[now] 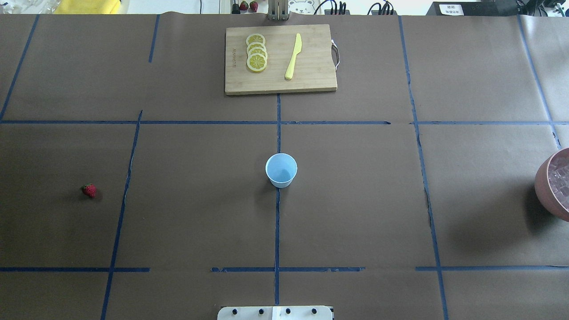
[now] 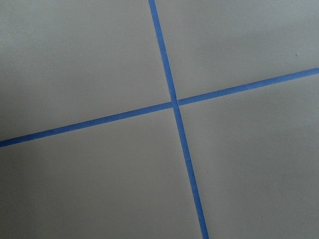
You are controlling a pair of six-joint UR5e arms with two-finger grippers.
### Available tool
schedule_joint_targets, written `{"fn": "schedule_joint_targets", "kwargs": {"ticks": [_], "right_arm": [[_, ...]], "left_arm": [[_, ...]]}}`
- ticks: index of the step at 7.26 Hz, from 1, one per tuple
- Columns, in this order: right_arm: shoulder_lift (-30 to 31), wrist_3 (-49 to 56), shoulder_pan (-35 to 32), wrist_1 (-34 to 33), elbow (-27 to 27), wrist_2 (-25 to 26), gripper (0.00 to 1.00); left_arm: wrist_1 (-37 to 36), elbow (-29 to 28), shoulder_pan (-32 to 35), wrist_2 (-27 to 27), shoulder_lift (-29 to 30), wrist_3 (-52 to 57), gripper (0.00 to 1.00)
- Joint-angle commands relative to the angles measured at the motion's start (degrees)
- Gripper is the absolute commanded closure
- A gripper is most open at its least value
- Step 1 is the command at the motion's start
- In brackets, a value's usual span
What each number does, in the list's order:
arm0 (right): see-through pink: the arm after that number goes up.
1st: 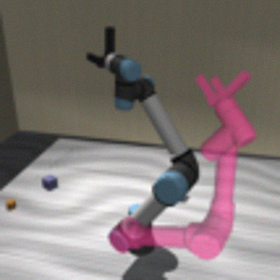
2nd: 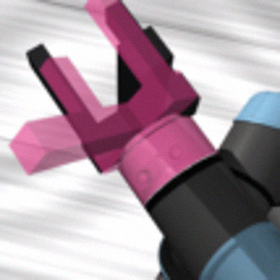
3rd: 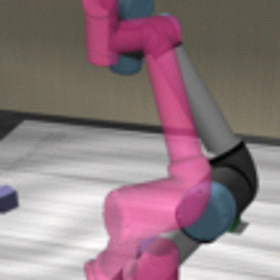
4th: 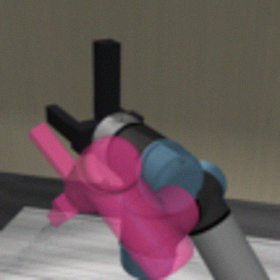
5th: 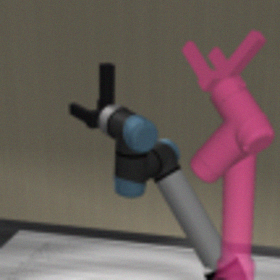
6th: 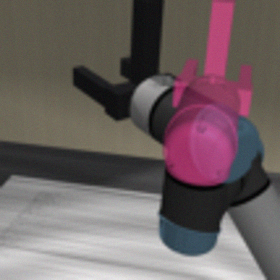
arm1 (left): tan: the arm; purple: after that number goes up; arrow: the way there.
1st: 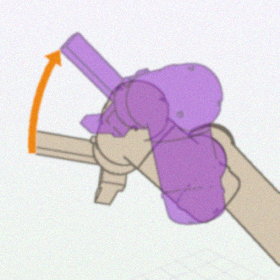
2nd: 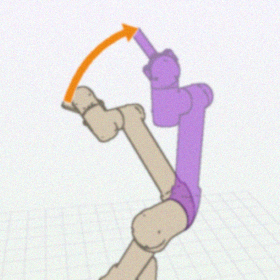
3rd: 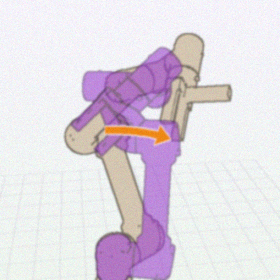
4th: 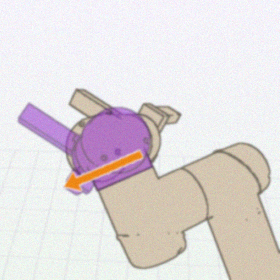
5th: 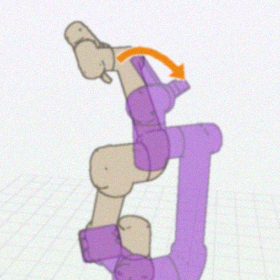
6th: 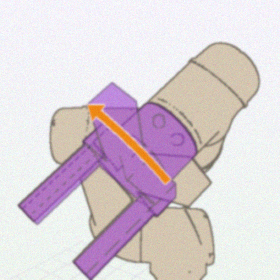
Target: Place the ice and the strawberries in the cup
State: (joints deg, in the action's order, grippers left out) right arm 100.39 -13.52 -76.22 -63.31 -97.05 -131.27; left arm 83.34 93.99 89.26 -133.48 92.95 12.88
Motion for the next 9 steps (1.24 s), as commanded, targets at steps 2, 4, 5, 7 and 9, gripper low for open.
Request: {"fn": "schedule_joint_targets", "kwargs": {"ticks": [2, 4, 5, 7, 9], "right_arm": [[-0.28, -0.11, 1.42, 0.03, 0.02, 0.05, 0.04], [-0.37, -0.11, 1.95, 0.03, 0.02, 0.05, 0.04], [-0.37, -0.11, 1.95, 0.03, 0.02, 0.13, 0.03], [-0.45, -0.11, 3.27, 0.03, 0.2, 0.31, 0.03], [0.07, -0.02, 3.88, -0.06, 0.9, 0.31, 0.04]], "left_arm": [[4.55, -0.12, -3.83, 0.06, -0.05, -6.89, 0.0], [4.99, -0.12, -3.83, 0.06, -0.05, -6.82, 0.0], [4.91, -0.04, -3.83, 0.06, -0.05, -6.91, 0.0], [5.0, 0.05, -3.83, 0.06, -0.05, -6.91, 0.0], [4.99, 0.05, -3.83, 0.06, -0.05, -6.82, 0.0]]}}
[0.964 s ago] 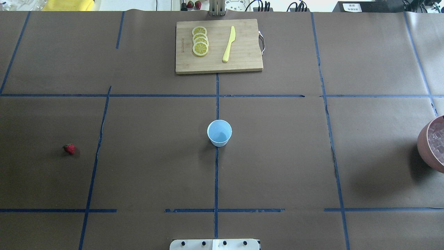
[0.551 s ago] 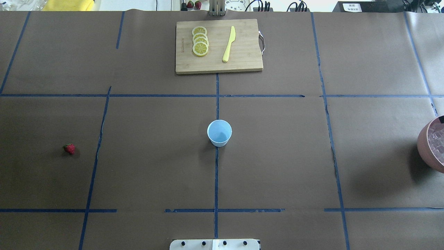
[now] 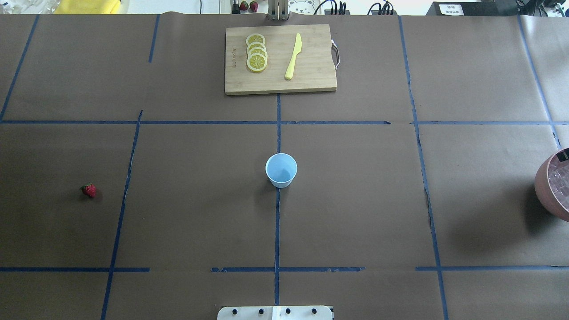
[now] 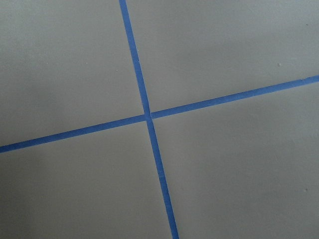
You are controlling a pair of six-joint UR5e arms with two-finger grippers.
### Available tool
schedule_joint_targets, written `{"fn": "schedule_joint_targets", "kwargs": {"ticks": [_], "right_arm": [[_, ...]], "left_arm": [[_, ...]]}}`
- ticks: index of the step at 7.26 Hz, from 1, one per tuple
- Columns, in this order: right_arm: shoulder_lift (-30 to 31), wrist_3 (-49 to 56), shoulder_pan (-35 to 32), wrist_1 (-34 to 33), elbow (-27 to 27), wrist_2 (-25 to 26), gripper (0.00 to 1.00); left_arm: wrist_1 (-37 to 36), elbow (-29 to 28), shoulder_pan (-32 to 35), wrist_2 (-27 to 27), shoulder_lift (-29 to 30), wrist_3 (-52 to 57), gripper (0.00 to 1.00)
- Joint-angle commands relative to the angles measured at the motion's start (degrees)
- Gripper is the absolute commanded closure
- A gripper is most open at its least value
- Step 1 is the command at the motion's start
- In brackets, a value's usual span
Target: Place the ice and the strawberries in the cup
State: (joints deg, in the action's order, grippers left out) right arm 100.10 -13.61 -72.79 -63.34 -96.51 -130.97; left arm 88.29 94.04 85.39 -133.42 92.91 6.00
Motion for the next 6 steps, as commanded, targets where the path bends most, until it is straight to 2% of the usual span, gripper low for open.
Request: {"fn": "schedule_joint_targets", "kwargs": {"ticks": [1, 4, 6], "right_arm": [[1.4, 0.25, 0.63, -0.03, 0.62, 0.1, 0.07], [2.9, 0.77, 2.12, -0.03, 0.53, 0.45, 0.13], [3.52, 0.86, 3.7, -0.03, 0.44, 3.0, 0.19]], "left_arm": [[0.04, 0.01, 0.04, 0.0, -0.01, 0.07, 0.0], [0.04, 0.01, 0.04, 0.0, -0.01, 0.24, 0.0], [0.04, 0.18, 0.04, -0.09, -0.1, 0.33, 0.0]]}}
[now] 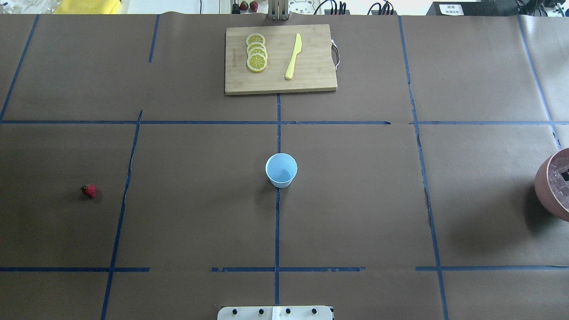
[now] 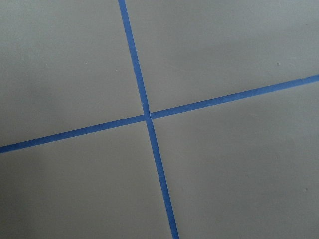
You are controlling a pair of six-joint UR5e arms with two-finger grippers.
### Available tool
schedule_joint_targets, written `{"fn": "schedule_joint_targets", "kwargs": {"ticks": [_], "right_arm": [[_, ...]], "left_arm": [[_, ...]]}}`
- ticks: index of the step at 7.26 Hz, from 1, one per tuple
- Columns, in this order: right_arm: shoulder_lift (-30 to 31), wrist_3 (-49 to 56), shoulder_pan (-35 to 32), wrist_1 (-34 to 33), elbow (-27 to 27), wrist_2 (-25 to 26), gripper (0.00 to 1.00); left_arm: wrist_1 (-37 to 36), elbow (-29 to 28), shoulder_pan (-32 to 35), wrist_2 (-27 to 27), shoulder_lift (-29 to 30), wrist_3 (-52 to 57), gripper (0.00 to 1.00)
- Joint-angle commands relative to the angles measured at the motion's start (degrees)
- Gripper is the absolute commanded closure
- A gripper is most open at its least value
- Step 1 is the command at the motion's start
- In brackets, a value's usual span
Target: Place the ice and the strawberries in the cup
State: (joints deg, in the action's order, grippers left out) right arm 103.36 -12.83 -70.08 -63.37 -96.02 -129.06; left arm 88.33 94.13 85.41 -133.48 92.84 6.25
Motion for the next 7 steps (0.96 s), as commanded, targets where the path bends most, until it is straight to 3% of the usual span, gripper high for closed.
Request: {"fn": "schedule_joint_targets", "kwargs": {"ticks": [1, 7], "right_arm": [[0.35, 0.17, 0.99, 0.0, -0.3, 1.1, 0.24], [0.61, 0.35, 0.99, 0.0, -0.74, 1.01, 0.26]], "left_arm": [[0.0, 0.08, 0.02, -0.03, -0.03, 0.17, 0.0], [0.0, 0.0, 0.02, -0.12, -0.12, 0.17, 0.0]]}}
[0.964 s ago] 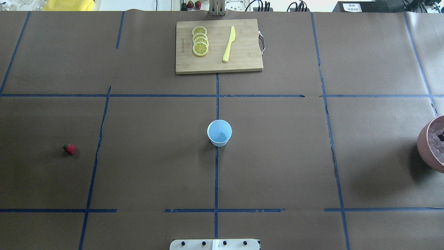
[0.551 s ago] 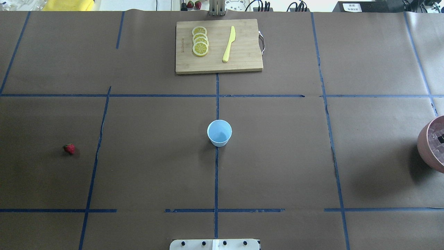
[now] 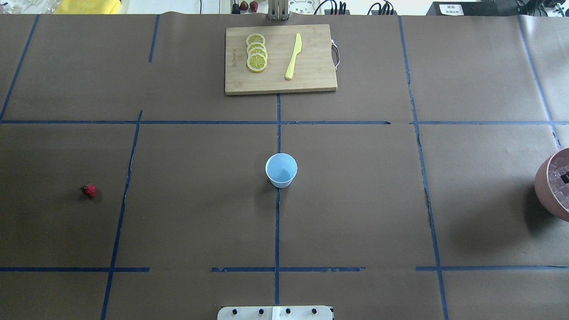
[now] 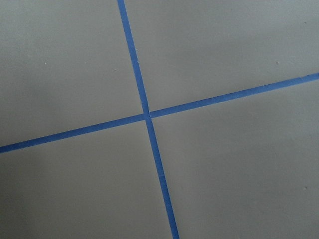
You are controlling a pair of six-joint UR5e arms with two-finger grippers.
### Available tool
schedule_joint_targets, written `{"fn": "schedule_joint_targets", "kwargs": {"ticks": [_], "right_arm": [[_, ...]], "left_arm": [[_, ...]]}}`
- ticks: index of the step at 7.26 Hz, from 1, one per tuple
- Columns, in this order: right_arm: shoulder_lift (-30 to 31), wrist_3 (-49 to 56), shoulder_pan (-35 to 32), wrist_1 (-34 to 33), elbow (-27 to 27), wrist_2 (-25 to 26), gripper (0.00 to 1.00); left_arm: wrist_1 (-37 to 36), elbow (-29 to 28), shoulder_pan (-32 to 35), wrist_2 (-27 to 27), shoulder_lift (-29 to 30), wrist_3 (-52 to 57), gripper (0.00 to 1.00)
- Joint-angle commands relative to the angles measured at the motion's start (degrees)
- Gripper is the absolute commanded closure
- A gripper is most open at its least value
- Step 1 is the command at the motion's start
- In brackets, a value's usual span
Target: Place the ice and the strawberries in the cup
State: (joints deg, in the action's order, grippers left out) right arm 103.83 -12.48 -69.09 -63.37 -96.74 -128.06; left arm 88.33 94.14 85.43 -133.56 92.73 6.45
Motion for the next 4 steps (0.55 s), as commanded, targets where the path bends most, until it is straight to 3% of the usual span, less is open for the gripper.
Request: {"fn": "schedule_joint_targets", "kwargs": {"ticks": [1, 4], "right_arm": [[0.23, 0.0, 0.0, 0.0, -0.02, -0.09, 0.26], [0.32, 0.0, 0.0, 0.0, -0.02, -0.35, 0.34]], "left_arm": [[0.0, -0.09, 0.0, -0.03, 0.0, 0.06, 0.0], [0.0, -0.01, 0.0, -0.03, 0.0, -0.03, 0.0]]}}
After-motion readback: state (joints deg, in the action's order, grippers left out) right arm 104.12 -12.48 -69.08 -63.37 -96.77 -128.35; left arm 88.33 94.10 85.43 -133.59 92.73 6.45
